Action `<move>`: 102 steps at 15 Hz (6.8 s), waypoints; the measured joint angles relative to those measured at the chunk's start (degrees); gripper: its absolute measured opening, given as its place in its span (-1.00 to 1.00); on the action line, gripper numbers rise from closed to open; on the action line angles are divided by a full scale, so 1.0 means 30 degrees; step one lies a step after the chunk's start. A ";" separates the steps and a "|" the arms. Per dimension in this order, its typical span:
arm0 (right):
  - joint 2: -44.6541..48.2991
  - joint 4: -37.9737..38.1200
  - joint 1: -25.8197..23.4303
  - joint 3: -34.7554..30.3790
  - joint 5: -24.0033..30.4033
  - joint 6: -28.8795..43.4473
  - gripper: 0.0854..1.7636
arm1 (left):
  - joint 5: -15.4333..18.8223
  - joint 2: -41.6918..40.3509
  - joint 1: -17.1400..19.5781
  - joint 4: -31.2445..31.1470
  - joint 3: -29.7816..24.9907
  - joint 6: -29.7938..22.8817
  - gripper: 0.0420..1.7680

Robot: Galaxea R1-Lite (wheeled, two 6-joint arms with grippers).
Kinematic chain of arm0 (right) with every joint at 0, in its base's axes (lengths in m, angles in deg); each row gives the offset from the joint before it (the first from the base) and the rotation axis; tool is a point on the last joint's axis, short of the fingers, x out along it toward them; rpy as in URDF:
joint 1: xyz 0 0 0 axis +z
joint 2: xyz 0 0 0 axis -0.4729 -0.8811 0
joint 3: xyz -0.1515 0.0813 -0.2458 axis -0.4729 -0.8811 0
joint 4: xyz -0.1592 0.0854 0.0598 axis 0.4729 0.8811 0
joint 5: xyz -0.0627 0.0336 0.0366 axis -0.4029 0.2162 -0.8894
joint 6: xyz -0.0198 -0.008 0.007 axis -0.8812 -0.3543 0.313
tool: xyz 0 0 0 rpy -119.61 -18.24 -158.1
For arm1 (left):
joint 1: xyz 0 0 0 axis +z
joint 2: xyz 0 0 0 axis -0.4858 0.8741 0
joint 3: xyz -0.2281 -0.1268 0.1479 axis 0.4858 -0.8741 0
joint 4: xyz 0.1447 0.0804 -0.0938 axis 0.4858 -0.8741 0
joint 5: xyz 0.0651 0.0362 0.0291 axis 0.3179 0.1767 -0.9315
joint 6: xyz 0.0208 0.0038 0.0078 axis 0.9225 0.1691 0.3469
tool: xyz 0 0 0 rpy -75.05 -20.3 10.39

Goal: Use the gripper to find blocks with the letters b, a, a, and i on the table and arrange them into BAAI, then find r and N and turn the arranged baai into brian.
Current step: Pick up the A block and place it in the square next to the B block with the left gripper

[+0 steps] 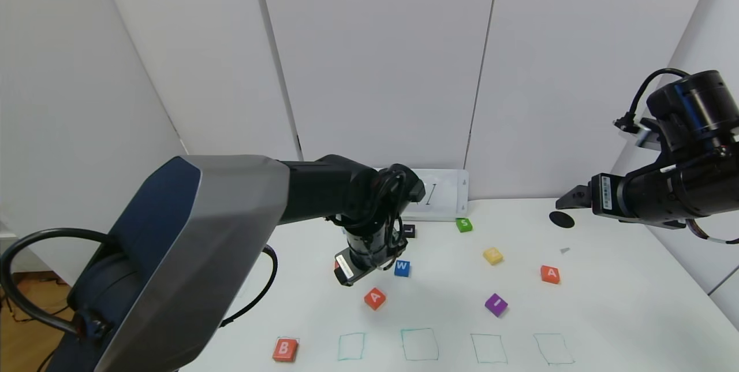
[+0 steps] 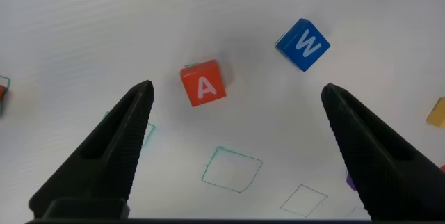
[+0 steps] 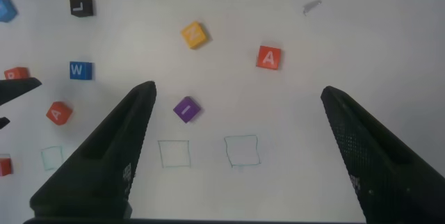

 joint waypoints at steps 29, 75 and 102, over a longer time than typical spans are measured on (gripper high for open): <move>-0.0756 -0.0289 0.0028 -0.0073 -0.0431 -0.0008 0.94 | 0.0098 0.2613 -0.0122 -0.0321 -0.0073 -0.2666 0.94; -0.0313 -0.0289 -0.0061 -0.0037 -0.0431 0.0000 0.94 | -0.0756 -0.4279 -0.1178 0.5185 -1.2414 0.5189 -0.46; -0.0053 -0.0297 -0.0037 -0.0073 -0.0410 -0.0008 0.94 | 0.1504 -0.4840 -0.1142 1.1244 -1.7266 1.2353 -0.46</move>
